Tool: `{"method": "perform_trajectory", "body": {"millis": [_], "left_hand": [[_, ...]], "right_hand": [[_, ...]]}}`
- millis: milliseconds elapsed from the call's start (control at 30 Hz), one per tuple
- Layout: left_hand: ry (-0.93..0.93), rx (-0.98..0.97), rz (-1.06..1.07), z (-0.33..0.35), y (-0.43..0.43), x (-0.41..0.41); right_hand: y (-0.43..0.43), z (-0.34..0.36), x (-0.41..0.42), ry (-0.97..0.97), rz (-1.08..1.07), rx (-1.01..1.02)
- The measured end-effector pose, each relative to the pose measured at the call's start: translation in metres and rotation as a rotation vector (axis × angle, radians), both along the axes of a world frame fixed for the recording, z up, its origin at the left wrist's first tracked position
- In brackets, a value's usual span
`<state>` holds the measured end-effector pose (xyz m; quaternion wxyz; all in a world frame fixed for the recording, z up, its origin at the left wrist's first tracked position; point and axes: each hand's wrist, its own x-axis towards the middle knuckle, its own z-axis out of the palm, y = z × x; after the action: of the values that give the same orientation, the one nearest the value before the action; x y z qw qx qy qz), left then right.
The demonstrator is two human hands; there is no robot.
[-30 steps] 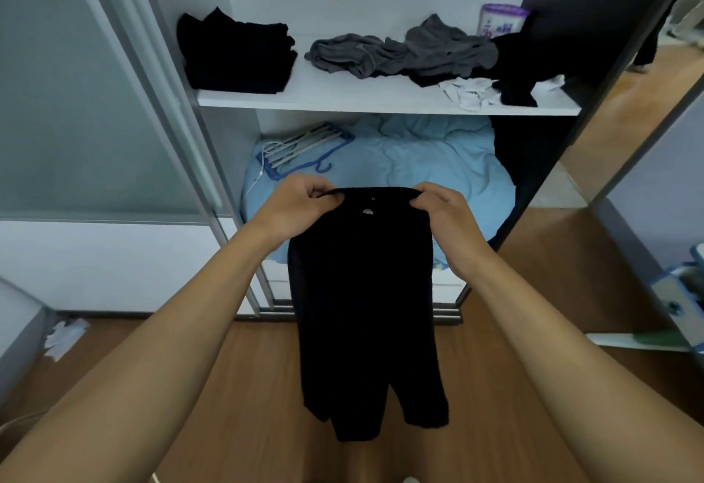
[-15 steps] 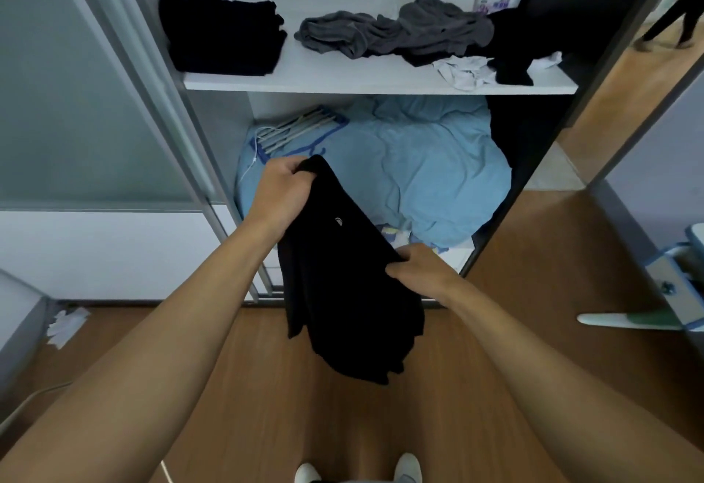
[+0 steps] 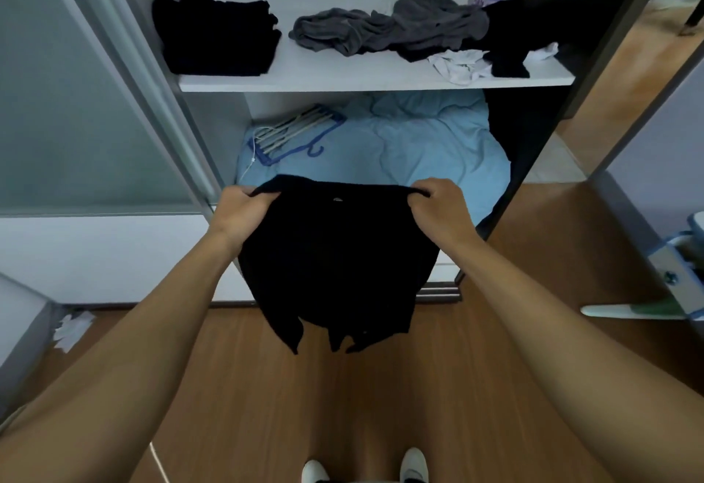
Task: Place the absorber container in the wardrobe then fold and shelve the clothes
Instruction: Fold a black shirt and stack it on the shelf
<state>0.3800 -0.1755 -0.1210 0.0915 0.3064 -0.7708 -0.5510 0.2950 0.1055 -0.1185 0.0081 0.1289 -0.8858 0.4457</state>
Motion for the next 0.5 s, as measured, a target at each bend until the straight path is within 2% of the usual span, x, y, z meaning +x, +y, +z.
{"method": "perform_trajectory", "body": {"millis": [100,167,200,233,333,433,500], "left_hand": [[0.092,-0.022,-0.029,0.017,0.01,-0.008],[0.145,-0.067,-0.066,0.026,0.019,-0.013],[0.168,-0.075,-0.078,0.03,0.023,-0.015],[0.181,-0.078,-0.089,0.032,0.026,-0.017],[0.164,-0.107,-0.124,0.032,0.024,-0.016],[0.105,-0.113,-0.142,0.022,0.015,-0.012],[0.067,-0.118,-0.111,0.014,0.008,-0.011]], "right_hand": [[0.005,-0.01,0.0,-0.266,0.19,0.495],[0.004,-0.023,0.008,-0.295,0.233,0.659],[0.001,-0.028,0.012,-0.241,0.216,0.611],[-0.001,-0.029,0.015,-0.176,0.172,0.463],[-0.003,-0.013,0.015,-0.093,0.037,-0.171],[0.001,0.012,0.013,-0.321,-0.017,-0.625],[0.004,0.02,0.014,-0.55,0.024,-0.658]]}}
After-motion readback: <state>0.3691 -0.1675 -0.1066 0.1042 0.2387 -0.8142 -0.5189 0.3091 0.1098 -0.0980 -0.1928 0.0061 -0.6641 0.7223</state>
